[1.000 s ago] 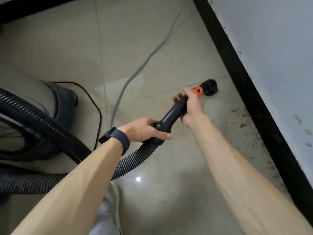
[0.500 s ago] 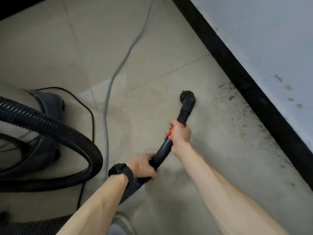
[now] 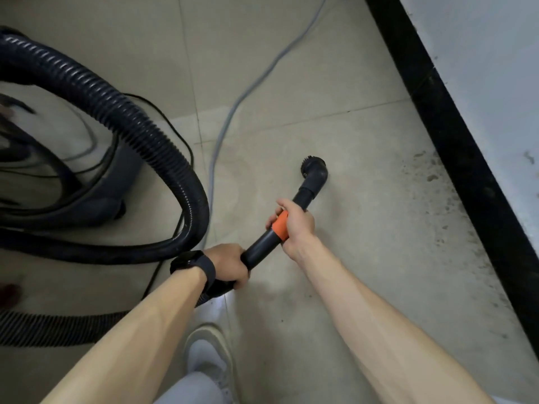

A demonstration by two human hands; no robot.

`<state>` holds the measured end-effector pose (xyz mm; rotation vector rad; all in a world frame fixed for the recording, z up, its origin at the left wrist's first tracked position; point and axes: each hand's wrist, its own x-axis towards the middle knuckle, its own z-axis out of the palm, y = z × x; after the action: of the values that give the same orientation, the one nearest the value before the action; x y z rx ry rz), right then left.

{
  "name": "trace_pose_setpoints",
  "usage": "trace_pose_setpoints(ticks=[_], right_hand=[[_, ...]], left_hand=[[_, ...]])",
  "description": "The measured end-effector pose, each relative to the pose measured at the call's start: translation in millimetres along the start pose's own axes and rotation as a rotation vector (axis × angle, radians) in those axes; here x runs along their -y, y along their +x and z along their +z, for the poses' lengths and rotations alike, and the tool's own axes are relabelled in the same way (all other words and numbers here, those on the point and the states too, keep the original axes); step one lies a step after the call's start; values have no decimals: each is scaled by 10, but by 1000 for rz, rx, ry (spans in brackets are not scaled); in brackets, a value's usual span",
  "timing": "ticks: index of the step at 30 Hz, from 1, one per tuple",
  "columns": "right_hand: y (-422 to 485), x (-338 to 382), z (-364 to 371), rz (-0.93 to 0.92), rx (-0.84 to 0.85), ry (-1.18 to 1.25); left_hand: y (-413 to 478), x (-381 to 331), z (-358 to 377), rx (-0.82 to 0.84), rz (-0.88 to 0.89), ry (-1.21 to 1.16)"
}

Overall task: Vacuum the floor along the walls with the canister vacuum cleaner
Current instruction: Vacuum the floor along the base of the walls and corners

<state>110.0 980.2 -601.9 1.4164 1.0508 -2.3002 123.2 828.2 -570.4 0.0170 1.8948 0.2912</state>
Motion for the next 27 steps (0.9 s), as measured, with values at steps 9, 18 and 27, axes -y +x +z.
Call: trace_pose_setpoints(ticks=[9, 18, 27], right_hand=[[-16, 159, -318, 86, 23, 47], [-1057, -1172, -664, 238, -408, 174], [-1399, -1703, -461, 492, -261, 259]], left_hand=[[-304, -20, -244, 277, -137, 258], [-645, 682, 362, 396, -260, 725], [-799, 1297, 364, 200, -352, 794]])
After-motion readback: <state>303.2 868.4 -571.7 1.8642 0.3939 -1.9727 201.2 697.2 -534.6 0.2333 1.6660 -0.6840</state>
